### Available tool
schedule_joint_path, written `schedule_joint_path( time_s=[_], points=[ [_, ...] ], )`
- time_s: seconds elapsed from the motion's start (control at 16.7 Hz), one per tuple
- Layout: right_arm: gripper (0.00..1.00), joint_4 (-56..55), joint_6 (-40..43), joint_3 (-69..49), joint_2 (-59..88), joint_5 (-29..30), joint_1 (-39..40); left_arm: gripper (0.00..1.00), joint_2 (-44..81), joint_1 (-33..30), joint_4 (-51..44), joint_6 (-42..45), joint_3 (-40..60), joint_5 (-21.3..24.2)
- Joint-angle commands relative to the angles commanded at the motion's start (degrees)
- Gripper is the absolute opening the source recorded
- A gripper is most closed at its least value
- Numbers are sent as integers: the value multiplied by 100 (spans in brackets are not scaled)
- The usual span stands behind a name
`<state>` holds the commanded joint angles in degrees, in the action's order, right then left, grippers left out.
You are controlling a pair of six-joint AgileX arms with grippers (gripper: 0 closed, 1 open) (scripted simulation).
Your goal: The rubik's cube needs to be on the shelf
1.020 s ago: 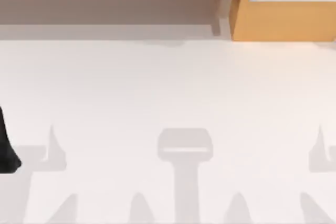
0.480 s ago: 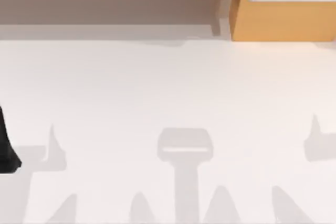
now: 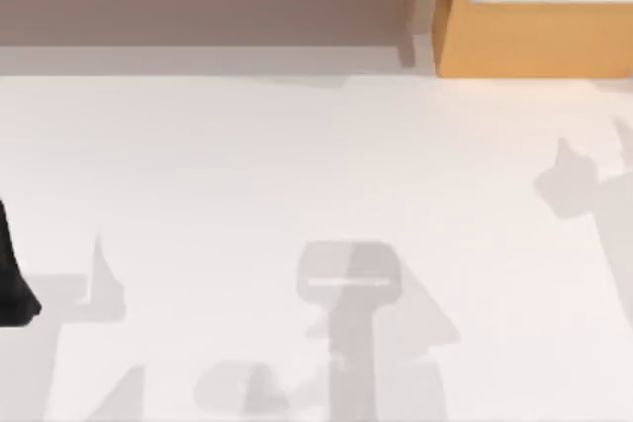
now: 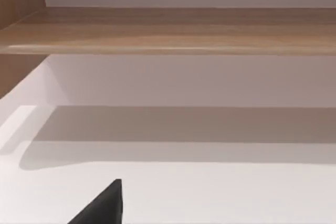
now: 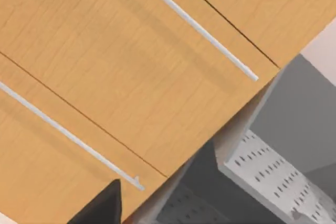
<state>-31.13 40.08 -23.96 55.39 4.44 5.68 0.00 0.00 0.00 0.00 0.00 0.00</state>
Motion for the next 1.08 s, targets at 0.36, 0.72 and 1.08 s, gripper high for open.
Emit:
schedule_joint_path(
  time_s=[0.36, 0.72, 1.08],
  points=[
    [100, -2012, 2394, -1469, 3508, 342, 261, 100, 0, 0, 0, 0, 0, 0],
    [100, -3628, 4230, -2591, 6241, 650, 398, 100, 0, 0, 0, 0, 0, 0],
    [100, -4243, 4918, -3015, 7242, 772, 443, 100, 0, 0, 0, 0, 0, 0]
  ],
)
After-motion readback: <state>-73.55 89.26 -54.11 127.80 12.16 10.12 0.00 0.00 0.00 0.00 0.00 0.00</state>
